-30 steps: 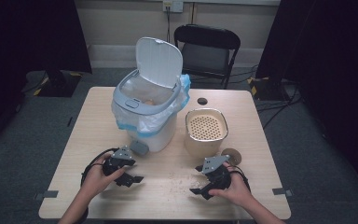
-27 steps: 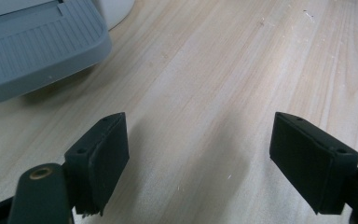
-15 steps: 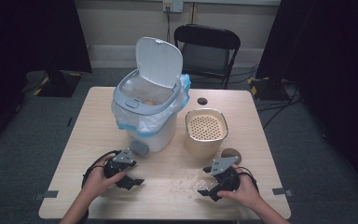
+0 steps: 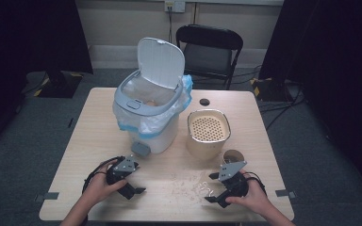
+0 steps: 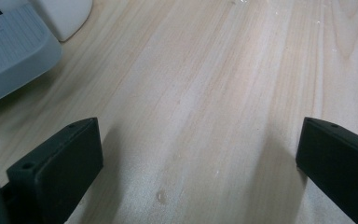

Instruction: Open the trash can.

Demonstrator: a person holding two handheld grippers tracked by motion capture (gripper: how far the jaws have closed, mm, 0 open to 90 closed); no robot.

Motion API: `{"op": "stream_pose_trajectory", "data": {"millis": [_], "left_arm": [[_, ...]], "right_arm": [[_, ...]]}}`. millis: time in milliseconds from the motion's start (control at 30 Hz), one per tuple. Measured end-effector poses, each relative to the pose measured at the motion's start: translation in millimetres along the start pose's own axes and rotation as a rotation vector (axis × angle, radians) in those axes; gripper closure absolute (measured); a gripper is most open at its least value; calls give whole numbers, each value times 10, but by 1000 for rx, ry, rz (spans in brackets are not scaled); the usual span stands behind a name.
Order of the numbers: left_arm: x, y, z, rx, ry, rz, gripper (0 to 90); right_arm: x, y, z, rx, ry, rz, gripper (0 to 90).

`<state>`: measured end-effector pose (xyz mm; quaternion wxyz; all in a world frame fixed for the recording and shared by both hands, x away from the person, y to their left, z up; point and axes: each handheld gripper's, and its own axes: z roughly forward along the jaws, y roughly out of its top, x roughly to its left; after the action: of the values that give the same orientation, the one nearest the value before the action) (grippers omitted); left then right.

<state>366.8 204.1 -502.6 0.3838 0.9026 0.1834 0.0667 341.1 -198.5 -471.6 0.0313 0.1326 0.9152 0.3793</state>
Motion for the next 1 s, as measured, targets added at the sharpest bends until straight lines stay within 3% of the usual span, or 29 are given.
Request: {"op": "stream_pose_trajectory", "data": {"millis": [533, 1000], "left_arm": [[5, -10, -4, -4, -1, 9, 0], [10, -10, -9, 5, -2, 15, 0]], "right_arm": [[49, -177, -169, 26, 23, 11, 173], [-10, -377, -368, 23, -30, 52, 170]]}}
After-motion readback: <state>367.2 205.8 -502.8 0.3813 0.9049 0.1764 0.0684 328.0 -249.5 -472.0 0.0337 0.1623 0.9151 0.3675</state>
